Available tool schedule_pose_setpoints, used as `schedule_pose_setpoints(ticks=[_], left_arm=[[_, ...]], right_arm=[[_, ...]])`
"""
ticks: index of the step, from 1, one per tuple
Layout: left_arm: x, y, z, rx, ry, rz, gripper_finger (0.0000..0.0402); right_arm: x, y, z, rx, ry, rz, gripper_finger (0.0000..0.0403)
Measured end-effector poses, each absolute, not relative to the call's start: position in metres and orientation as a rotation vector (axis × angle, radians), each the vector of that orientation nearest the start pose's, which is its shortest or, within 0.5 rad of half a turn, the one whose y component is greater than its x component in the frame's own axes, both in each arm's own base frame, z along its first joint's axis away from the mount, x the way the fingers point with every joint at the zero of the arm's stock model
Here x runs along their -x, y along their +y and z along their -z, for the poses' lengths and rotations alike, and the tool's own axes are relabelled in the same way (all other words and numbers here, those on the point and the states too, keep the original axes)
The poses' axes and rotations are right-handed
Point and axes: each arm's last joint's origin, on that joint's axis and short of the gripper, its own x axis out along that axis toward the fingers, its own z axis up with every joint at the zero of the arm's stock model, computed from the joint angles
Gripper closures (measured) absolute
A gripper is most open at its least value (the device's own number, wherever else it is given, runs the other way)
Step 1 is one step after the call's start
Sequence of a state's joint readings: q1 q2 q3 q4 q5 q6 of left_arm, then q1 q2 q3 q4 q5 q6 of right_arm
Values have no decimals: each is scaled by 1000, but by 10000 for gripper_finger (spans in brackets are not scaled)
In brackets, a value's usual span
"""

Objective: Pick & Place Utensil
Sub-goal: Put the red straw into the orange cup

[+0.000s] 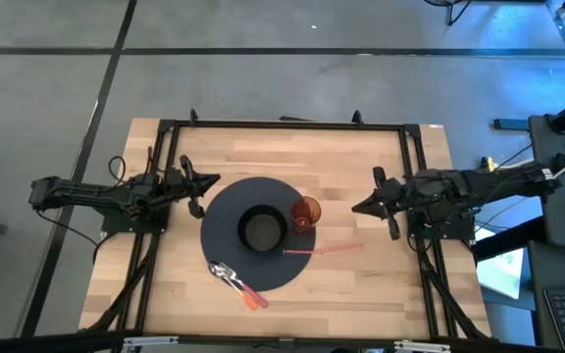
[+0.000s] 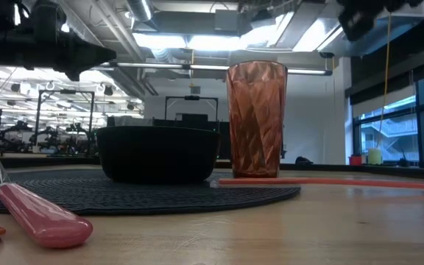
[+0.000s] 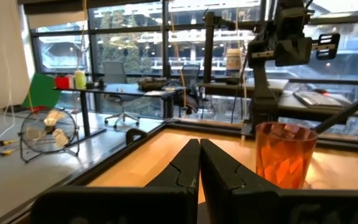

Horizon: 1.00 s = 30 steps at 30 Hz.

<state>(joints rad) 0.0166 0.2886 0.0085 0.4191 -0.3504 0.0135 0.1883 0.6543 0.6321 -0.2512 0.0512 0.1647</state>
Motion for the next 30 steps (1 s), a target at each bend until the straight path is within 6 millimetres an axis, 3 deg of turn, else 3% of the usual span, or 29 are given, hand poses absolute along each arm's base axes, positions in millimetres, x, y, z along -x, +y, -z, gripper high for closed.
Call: schedule_pose_setpoints(ticks=[10, 15, 25, 30], left_arm=[[-112, 15, -178, 9, -98, -473, 393], [-112, 15, -178, 10, -98, -487, 393], [-112, 15, -178, -22, -93, -499, 393], [-112, 15, -178, -9, -95, -494, 393]], right_arm=[[-140, 26, -268, -270, 672, -28, 398], [-152, 28, -258, -307, 823, 3, 377], [-187, 38, -229, -351, 1104, -27, 290], [-198, 40, -211, -299, 1200, -28, 276]])
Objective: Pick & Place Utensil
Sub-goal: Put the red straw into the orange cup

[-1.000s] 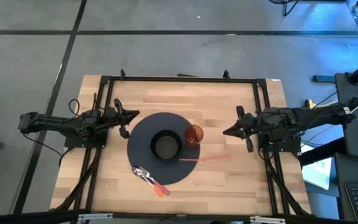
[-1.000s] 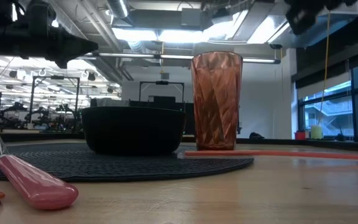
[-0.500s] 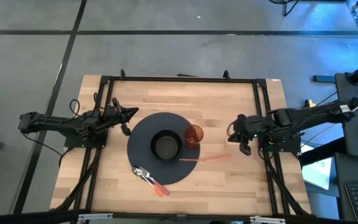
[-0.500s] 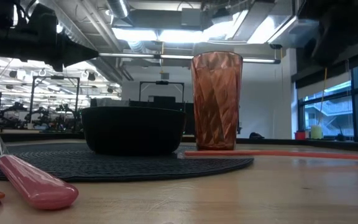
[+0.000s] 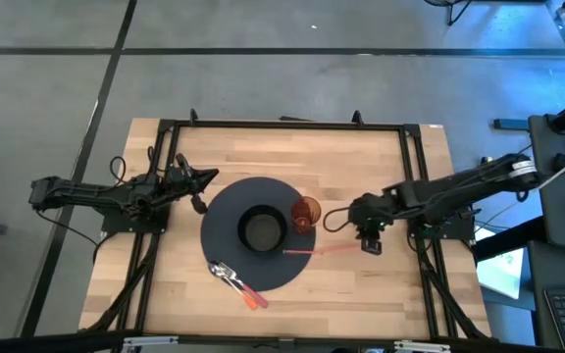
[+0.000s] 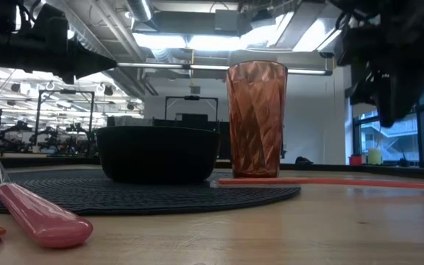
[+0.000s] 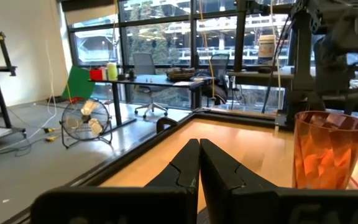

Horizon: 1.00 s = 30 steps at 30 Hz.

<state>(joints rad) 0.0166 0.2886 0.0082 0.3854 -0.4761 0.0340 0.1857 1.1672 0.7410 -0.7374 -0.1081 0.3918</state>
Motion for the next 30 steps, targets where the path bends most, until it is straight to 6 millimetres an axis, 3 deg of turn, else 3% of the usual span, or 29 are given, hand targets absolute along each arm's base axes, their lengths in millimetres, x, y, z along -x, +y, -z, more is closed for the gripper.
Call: schedule_pose_setpoints(ticks=[15, 30], left_arm=[[-112, 15, -178, 3, -98, -479, 393], [-112, 14, -178, 2, -98, -468, 393]], right_arm=[[-224, 54, -174, -160, 1292, -113, 271], [-235, 71, -154, -101, 1307, -165, 209]])
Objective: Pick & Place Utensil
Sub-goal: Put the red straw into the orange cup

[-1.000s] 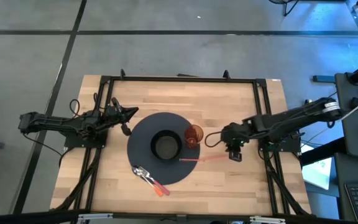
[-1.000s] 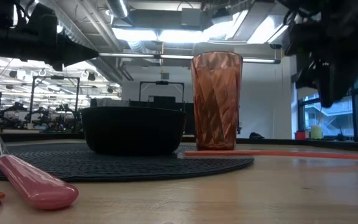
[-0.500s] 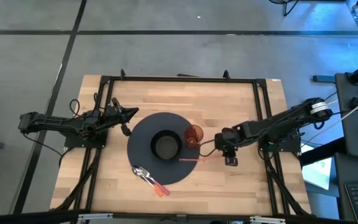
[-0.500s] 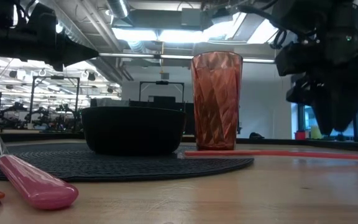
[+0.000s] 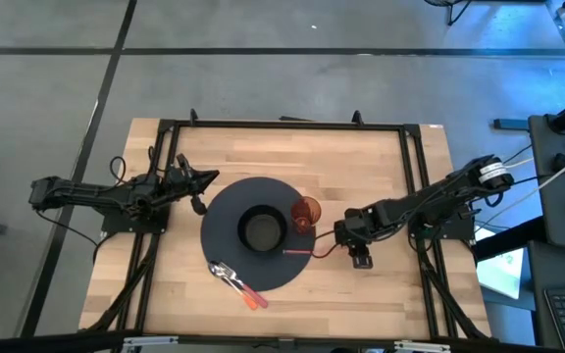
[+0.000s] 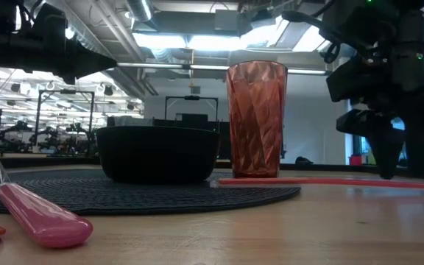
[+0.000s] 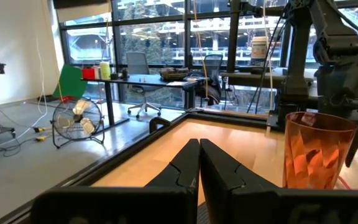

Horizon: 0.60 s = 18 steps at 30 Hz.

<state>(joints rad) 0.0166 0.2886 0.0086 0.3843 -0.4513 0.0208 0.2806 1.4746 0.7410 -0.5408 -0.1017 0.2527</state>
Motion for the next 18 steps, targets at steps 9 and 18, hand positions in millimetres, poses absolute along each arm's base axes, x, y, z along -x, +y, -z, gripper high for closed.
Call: schedule_pose_setpoints(ticks=[9, 18], left_arm=[[-112, 14, -178, 10, -100, -468, 393], [-112, 14, -178, 11, -100, -468, 393]], right_arm=[[-239, 74, -142, -54, 1324, -121, 205], [-241, 74, -132, -41, 1366, -110, 223]])
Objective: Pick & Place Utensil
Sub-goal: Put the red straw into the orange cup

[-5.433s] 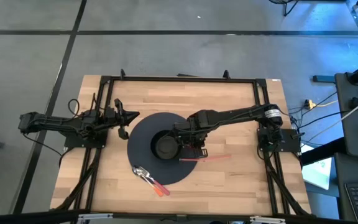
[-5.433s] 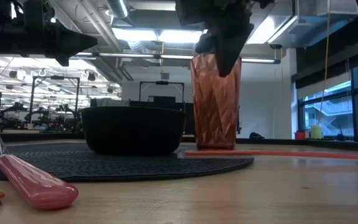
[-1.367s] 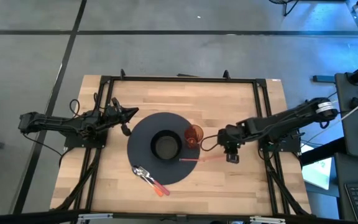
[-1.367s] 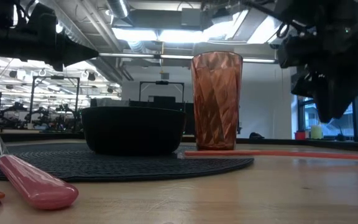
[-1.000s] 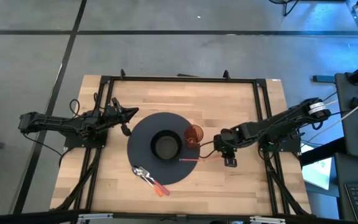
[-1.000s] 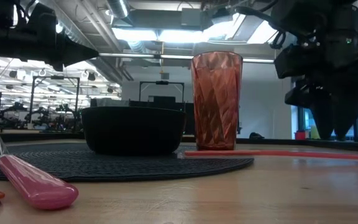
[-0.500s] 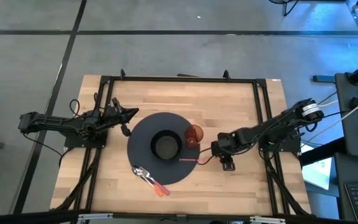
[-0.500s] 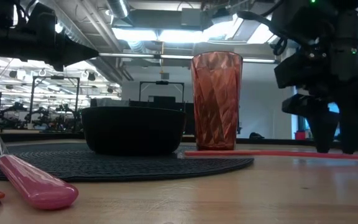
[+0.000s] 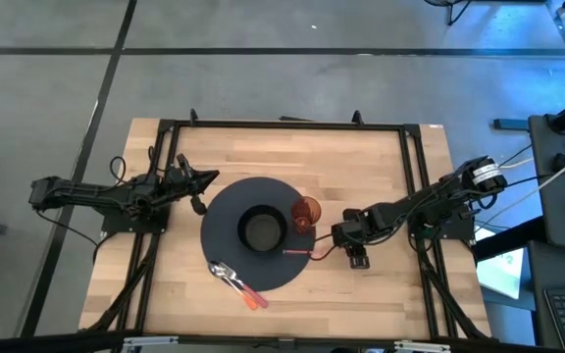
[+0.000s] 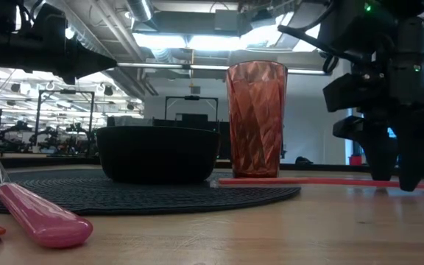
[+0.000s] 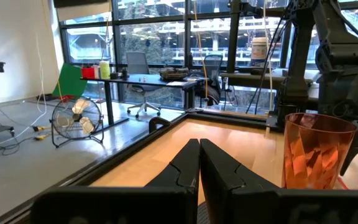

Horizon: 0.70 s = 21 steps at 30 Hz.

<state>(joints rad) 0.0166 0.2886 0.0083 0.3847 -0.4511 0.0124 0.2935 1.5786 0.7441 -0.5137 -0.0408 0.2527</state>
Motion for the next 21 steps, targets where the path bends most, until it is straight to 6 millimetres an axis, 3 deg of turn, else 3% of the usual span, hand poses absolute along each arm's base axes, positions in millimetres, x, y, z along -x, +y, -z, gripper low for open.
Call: schedule_pose_setpoints(ticks=[14, 21], left_arm=[[-112, 14, -178, 14, -102, -468, 393], [-112, 14, -178, 29, -105, -467, 393]], right_arm=[[-238, 73, -125, -40, 1441, -101, 389], [-235, 73, -126, -82, 1465, -103, 395]])
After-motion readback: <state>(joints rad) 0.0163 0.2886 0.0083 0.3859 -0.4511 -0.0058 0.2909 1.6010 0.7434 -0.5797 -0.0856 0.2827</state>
